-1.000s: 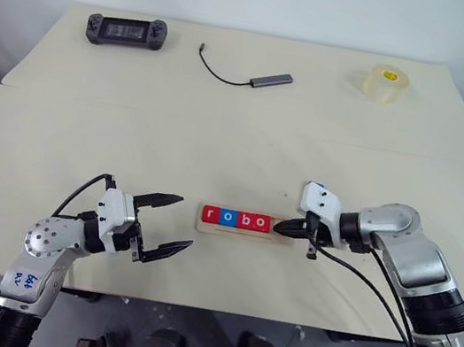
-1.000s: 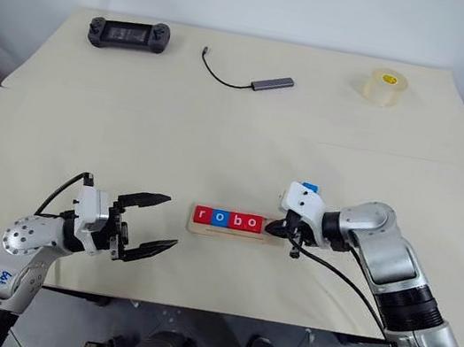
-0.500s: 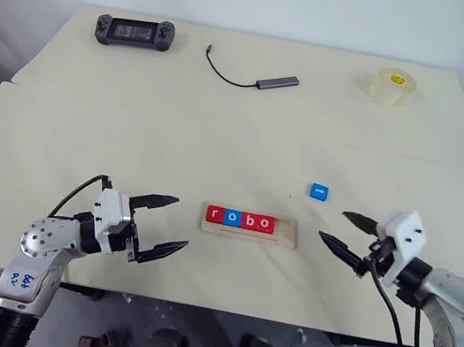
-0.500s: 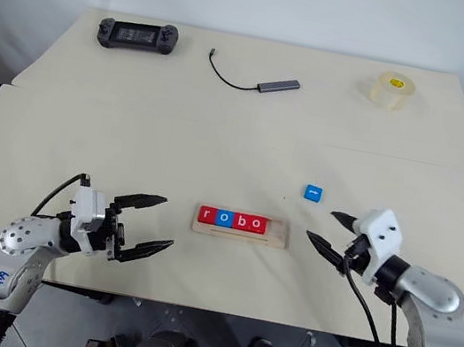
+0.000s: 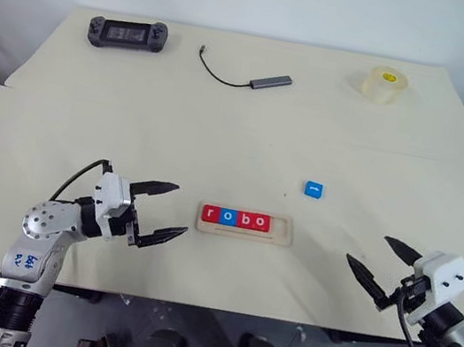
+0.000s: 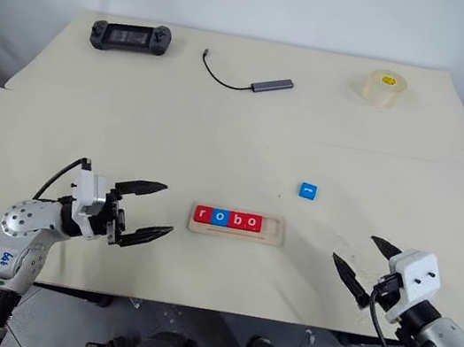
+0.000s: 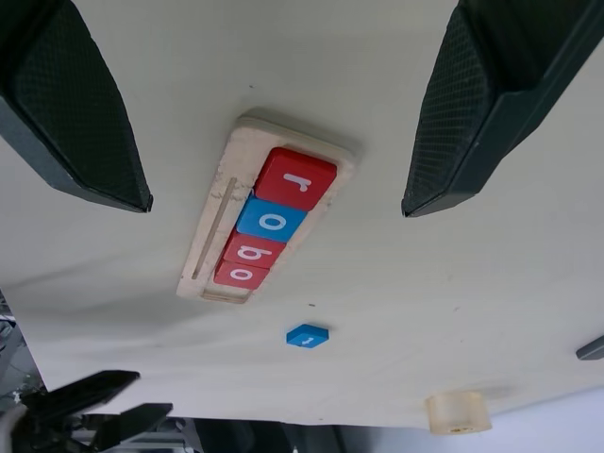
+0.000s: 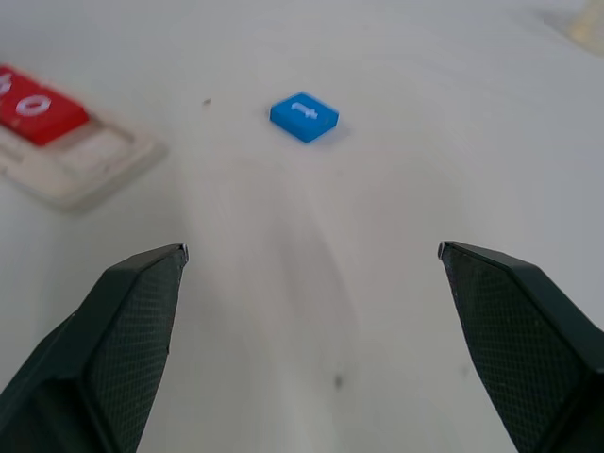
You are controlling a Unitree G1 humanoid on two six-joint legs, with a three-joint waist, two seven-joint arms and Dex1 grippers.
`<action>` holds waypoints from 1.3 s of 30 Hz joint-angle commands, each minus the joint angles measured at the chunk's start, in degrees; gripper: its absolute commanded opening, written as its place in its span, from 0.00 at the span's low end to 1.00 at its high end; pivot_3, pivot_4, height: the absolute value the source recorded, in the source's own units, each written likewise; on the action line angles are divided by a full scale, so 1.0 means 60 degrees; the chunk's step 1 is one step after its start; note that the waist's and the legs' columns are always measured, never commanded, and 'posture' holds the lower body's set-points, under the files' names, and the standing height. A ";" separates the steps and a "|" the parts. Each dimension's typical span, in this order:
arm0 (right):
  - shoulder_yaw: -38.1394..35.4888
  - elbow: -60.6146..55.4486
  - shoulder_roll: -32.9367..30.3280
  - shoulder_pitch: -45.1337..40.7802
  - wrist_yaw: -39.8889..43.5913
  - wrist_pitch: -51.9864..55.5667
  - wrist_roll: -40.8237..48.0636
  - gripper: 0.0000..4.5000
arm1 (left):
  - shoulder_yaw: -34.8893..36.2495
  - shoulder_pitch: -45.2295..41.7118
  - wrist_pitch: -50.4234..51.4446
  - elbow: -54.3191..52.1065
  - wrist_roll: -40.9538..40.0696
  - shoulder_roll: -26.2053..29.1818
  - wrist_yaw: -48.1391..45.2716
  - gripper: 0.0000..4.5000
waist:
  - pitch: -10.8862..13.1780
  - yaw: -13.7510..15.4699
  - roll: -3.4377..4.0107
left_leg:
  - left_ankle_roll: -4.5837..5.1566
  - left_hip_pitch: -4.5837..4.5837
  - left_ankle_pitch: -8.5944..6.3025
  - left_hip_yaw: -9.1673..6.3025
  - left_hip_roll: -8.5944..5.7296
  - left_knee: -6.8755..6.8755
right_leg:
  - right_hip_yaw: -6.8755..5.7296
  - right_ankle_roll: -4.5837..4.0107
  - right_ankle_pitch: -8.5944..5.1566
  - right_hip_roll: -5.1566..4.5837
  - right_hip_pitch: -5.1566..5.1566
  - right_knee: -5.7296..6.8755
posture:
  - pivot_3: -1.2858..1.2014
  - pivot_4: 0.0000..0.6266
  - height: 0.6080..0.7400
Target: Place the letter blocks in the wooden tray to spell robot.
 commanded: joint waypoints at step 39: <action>0.2941 0.2122 0.2930 -0.5724 -0.6113 0.5564 -0.1835 0.32 | 0.0055 0.0536 -0.0055 -0.0865 0.0001 -0.0110 0.0524 1.00 | -0.0004 -0.0042 0.0006 | -0.0003 -0.0029 0.0004 -0.0022 -0.0012 -0.0007 | -0.0015 -0.0013 -0.0007 0.0003 -0.0033 0.0036 | 0.52 0.24 1.00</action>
